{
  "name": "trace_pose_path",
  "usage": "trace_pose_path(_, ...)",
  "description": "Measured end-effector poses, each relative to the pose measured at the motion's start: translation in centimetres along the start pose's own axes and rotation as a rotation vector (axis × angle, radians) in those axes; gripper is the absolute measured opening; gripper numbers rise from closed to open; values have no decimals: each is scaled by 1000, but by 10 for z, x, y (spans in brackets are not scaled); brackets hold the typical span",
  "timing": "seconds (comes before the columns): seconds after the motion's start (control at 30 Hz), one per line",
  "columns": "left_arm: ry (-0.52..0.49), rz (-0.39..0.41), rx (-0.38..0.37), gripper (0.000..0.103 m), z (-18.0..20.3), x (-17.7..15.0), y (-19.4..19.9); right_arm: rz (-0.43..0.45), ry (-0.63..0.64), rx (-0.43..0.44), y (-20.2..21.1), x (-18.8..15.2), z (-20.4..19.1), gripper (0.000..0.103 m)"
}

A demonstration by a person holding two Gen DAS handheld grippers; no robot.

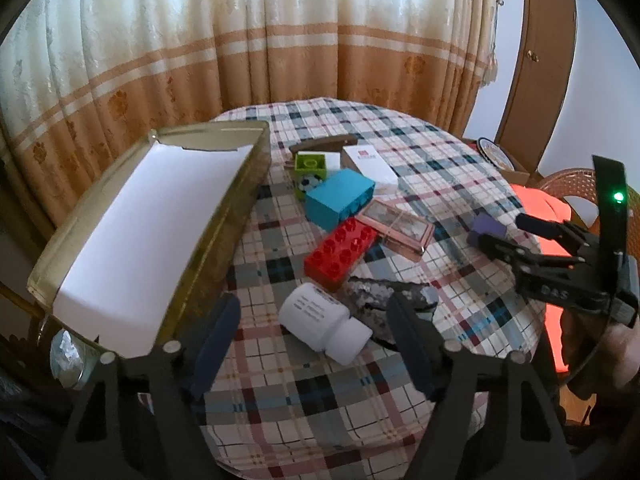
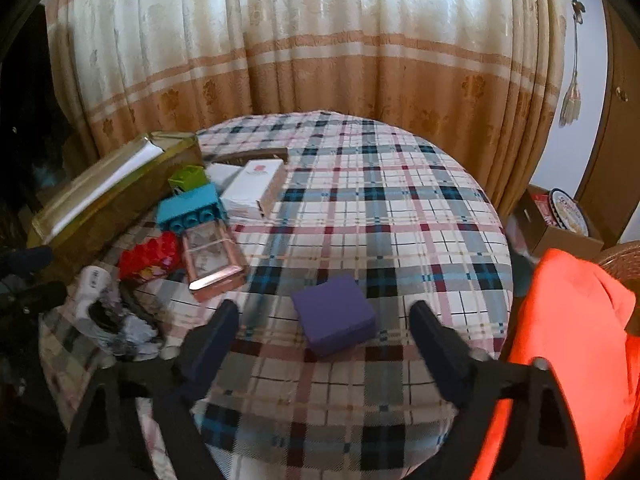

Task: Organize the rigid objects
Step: 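Move right gripper to the purple cube while left gripper approaches the white pill bottle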

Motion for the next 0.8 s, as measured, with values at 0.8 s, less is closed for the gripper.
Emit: trace_pose_path(0.8,48,-104,-16,56,-13,-10,-38,32,33,-13,-20,-7,-1,51)
Point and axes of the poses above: each gripper's, at about its wrist camera, not at the fingertips, and y roughly against the way its jaws point, z to its right, x to its top, the point moved 3 cm from there along -y, roughly the way its jaws point, and after that the axes turned 15 degrees about -x, right-handed, at the moved point
